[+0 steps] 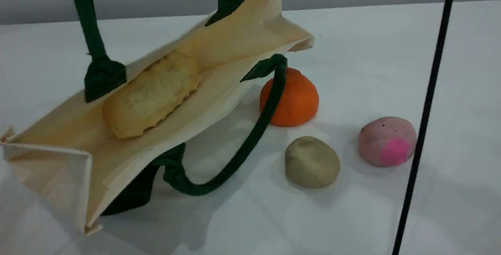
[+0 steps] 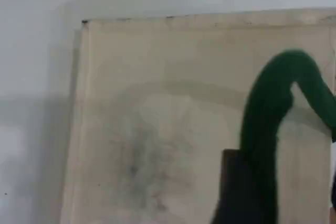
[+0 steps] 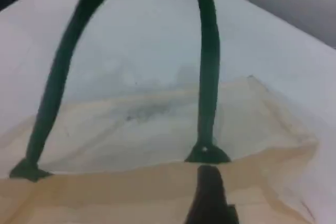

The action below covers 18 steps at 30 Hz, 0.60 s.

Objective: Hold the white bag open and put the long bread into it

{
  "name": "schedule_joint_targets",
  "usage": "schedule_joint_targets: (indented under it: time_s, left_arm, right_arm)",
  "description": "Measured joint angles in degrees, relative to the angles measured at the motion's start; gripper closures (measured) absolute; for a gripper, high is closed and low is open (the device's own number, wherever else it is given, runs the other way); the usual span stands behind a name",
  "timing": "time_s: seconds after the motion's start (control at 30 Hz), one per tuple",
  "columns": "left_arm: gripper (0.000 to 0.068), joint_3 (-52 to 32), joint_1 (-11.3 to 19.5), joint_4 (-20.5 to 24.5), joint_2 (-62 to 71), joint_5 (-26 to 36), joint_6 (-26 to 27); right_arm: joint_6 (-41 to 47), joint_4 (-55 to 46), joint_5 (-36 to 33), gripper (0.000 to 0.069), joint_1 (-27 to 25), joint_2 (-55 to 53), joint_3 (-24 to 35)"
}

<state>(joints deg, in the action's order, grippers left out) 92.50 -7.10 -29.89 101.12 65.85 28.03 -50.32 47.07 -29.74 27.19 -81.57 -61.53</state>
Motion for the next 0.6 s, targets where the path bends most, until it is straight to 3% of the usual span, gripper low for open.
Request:
schedule_joint_targets:
  time_s: [0.13, 0.6]
  left_arm:
    - [0.0245, 0.0, 0.0, -0.06, 0.0, 1.49, 0.0]
    - [0.0239, 0.0, -2.38, 1.1, 0.37, 4.18, -0.06]
  right_arm:
    - [2.36, -2.14, -0.21, 0.0192, -0.29, 2.63, 0.0]
    - [17.78, -18.61, -5.28, 0.0193, -0.44, 13.43, 0.0]
